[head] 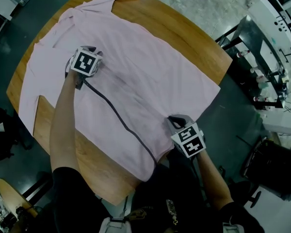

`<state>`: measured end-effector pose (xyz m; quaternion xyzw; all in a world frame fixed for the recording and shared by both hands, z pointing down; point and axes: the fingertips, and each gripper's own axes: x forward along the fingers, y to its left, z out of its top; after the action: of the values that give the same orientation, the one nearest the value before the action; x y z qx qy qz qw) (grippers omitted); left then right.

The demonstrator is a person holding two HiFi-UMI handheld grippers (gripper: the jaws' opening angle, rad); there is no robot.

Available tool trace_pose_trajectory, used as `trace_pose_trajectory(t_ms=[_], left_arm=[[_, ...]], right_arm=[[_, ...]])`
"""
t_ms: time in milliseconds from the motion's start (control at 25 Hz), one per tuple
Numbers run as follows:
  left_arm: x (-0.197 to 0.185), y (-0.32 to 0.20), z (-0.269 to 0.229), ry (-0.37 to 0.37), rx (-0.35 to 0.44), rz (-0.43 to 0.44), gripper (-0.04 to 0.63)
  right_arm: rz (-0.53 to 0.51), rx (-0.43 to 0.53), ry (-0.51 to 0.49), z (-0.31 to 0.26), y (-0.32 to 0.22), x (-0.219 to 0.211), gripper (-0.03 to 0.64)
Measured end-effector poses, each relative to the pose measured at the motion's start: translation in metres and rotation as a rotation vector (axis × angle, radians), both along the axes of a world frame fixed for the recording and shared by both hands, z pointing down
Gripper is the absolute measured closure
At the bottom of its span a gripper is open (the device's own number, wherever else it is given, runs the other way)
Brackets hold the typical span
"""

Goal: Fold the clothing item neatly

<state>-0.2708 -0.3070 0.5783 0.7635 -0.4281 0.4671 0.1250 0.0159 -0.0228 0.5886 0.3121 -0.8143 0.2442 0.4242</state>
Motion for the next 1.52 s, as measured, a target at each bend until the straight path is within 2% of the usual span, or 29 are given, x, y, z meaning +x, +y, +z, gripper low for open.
trace_pose_trajectory(t_ms=[40,80,120,160,320,480,720,920,1040,1120,1160,1280,1520], left_arm=[[0.001,0.001,0.008,-0.004,-0.027,0.001,0.473],[0.001,0.002,0.014,-0.011,-0.046,0.0,0.507],[0.001,0.001,0.018,-0.017,-0.054,-0.002,0.575],[0.0,0.0,0.019,-0.02,-0.055,-0.004,0.58],[0.002,-0.003,0.004,-0.014,-0.015,-0.001,0.58],[0.001,-0.005,-0.028,-0.076,0.06,0.035,0.581],[-0.014,0.006,-0.037,-0.134,0.055,0.042,0.581],[-0.022,0.005,0.005,-0.136,0.003,-0.012,0.58],[-0.023,0.005,0.009,-0.162,0.022,-0.027,0.573],[-0.031,0.004,0.0,-0.174,0.044,-0.053,0.542],[-0.036,0.004,-0.005,-0.171,0.054,-0.072,0.52],[-0.041,0.022,-0.006,-0.102,0.004,-0.142,0.467],[-0.005,0.045,-0.033,-0.032,0.031,-0.172,0.465]], right_arm=[[-0.001,-0.002,0.001,0.001,0.0,0.0,0.601],[-0.001,-0.003,0.002,0.002,-0.001,0.0,0.601],[-0.001,-0.003,0.001,0.003,-0.002,0.0,0.601],[-0.001,-0.004,0.001,0.003,-0.002,0.0,0.601],[0.001,0.008,0.0,-0.001,-0.003,0.004,0.601],[-0.012,0.038,0.005,-0.013,-0.001,0.004,0.601],[-0.028,0.059,-0.021,-0.026,0.005,-0.001,0.601],[-0.022,0.006,-0.041,0.003,0.008,-0.014,0.6],[-0.033,-0.002,-0.083,0.002,0.017,-0.013,0.572],[-0.04,0.008,-0.11,-0.006,0.024,-0.006,0.558],[-0.042,0.015,-0.123,-0.011,0.027,-0.002,0.558],[-0.016,0.004,-0.129,-0.018,0.043,0.027,0.558],[0.063,0.036,-0.128,-0.021,0.043,0.077,0.561]])
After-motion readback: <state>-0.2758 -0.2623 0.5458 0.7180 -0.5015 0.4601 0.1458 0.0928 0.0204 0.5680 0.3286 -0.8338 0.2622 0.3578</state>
